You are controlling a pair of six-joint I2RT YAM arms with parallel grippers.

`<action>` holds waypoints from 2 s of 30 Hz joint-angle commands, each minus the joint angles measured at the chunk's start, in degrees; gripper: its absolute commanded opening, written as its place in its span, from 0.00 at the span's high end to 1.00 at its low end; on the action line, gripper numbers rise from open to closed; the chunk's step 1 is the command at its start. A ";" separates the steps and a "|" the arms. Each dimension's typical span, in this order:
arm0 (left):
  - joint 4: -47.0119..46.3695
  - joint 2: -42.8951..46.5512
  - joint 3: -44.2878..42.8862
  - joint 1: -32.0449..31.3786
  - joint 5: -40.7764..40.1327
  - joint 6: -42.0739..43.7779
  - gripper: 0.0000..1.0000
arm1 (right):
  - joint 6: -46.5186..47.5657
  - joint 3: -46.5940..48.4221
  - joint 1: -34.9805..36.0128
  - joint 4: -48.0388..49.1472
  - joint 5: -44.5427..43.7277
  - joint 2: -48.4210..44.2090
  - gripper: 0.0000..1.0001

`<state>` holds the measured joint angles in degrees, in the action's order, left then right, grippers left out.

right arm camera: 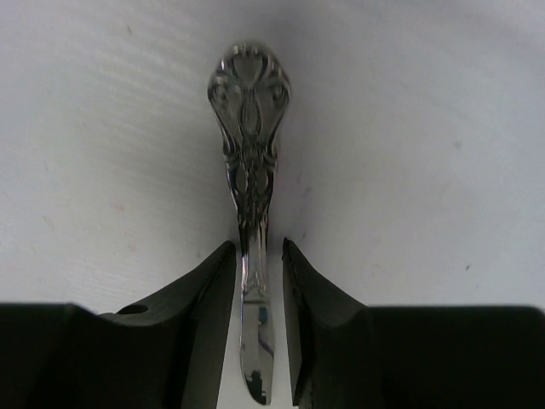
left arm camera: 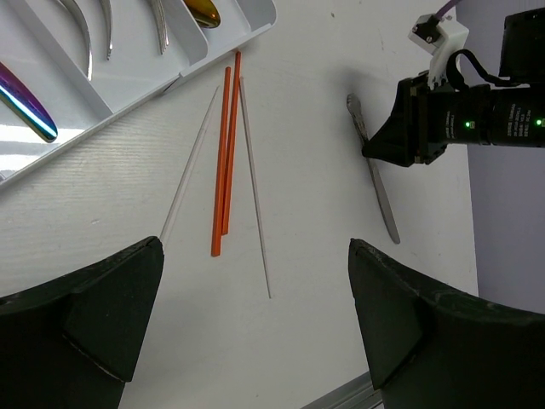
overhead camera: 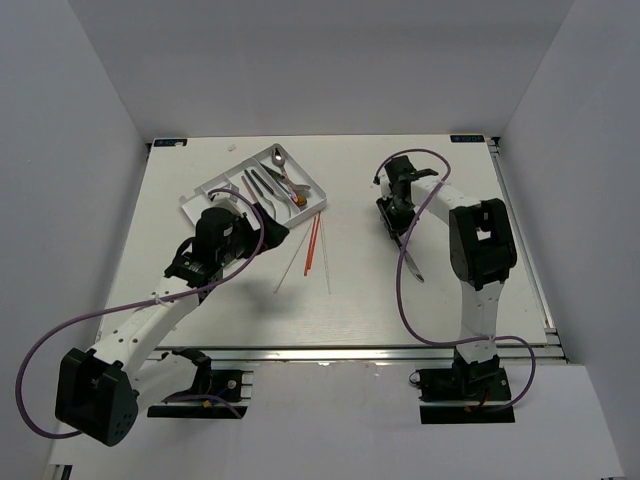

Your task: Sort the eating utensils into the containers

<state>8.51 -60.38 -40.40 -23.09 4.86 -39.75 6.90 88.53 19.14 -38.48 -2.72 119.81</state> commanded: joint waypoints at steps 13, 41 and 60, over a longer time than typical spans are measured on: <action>0.71 1.58 -1.70 -0.11 -0.73 1.16 0.02 | -1.09 -5.39 0.46 -2.22 -2.37 5.25 0.73; -18.79 -7.82 5.42 -4.41 2.26 -8.94 0.02 | -11.29 -23.93 1.52 20.20 17.84 -15.83 1.00; -14.76 -7.48 4.98 -6.79 -3.19 -7.28 0.02 | -11.38 -13.04 15.05 8.86 -7.74 -4.42 0.71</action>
<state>-7.55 -70.89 -35.03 -29.74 3.44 -48.23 -4.27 74.76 32.80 -26.68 -6.57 111.18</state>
